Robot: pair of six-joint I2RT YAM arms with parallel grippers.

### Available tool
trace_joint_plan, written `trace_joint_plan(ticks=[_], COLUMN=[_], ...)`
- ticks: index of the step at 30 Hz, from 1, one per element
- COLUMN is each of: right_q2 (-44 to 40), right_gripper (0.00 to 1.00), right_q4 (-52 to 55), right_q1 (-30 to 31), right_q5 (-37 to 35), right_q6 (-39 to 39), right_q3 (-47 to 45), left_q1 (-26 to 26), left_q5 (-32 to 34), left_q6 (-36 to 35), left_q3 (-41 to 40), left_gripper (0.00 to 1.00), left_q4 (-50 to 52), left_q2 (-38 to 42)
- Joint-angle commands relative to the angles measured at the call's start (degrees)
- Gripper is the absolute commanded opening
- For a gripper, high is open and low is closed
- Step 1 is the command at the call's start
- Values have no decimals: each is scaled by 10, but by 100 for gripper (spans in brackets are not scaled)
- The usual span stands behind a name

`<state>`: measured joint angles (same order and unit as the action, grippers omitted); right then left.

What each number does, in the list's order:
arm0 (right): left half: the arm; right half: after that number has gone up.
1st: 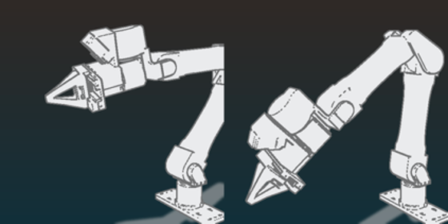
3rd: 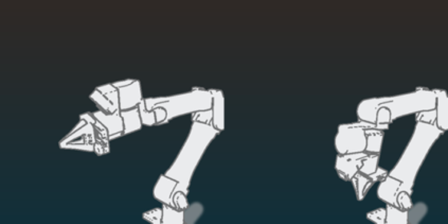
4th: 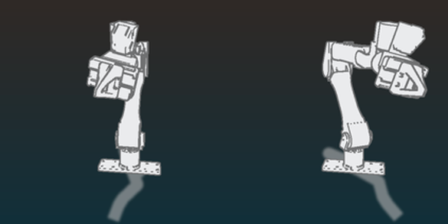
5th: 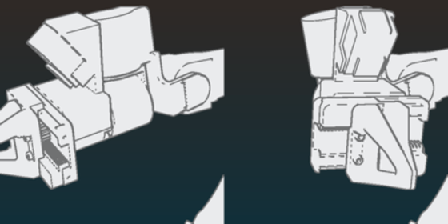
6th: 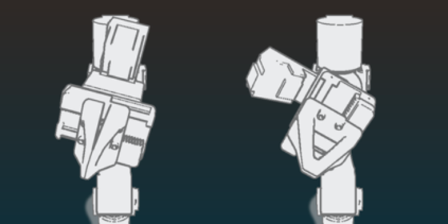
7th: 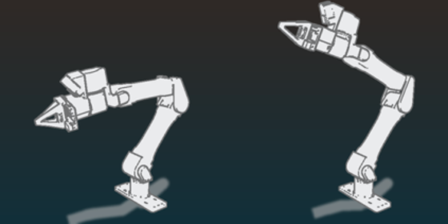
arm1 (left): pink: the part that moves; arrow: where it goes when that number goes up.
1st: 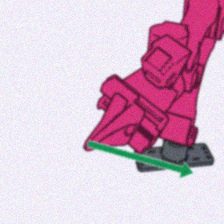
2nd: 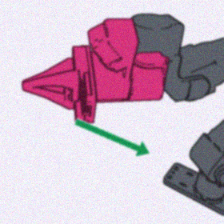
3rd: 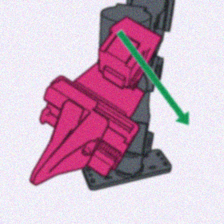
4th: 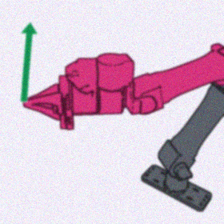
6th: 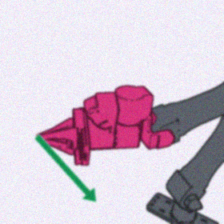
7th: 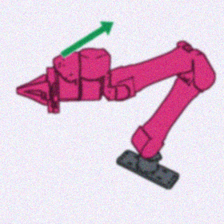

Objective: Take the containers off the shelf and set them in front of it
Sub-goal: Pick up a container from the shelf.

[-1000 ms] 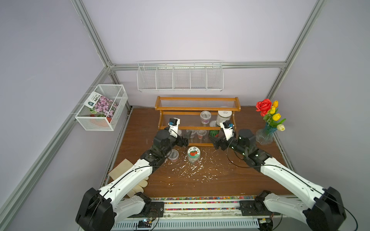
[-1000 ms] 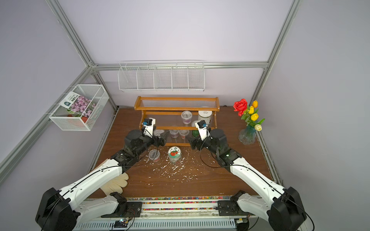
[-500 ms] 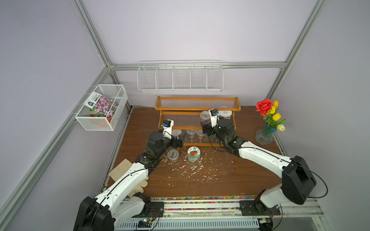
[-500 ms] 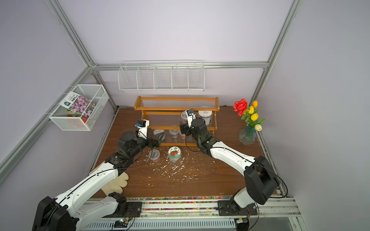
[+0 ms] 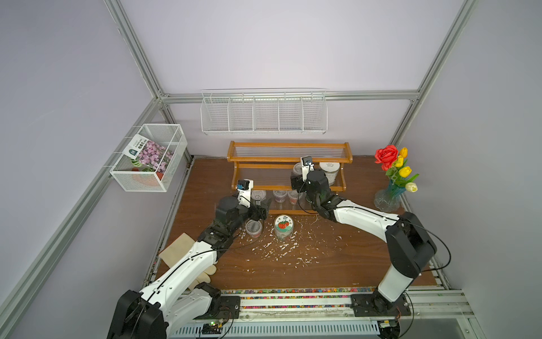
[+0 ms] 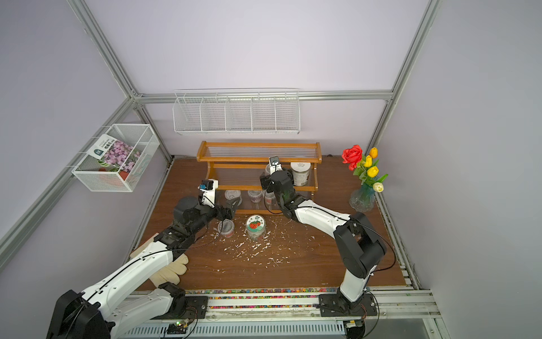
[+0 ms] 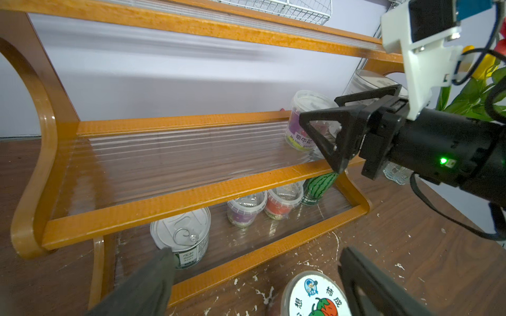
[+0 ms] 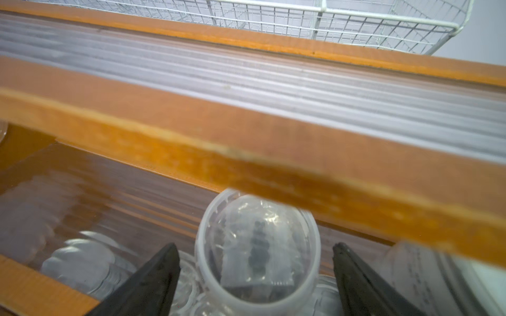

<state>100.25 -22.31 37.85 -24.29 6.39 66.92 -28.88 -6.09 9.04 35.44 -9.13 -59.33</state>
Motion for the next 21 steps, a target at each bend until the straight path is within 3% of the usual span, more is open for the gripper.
trace_joint_plan(ticks=[1,11,21], right_q2=[14,44,37], right_gripper=[91,85,66], right_q4=[-33,-26,-16], right_q1=[-4,-15,-17], right_q5=[-23,-27,-3], right_q6=[-6,-17,-23], right_q3=[21,49,41], left_q1=[3,5,8], left_q5=[-5,-6,-11], left_q6=[6,7,8], left_q3=[-10,-19,-20], left_gripper=[97,97,97], left_q4=[-8,-3,-1], left_q2=[12,19,19])
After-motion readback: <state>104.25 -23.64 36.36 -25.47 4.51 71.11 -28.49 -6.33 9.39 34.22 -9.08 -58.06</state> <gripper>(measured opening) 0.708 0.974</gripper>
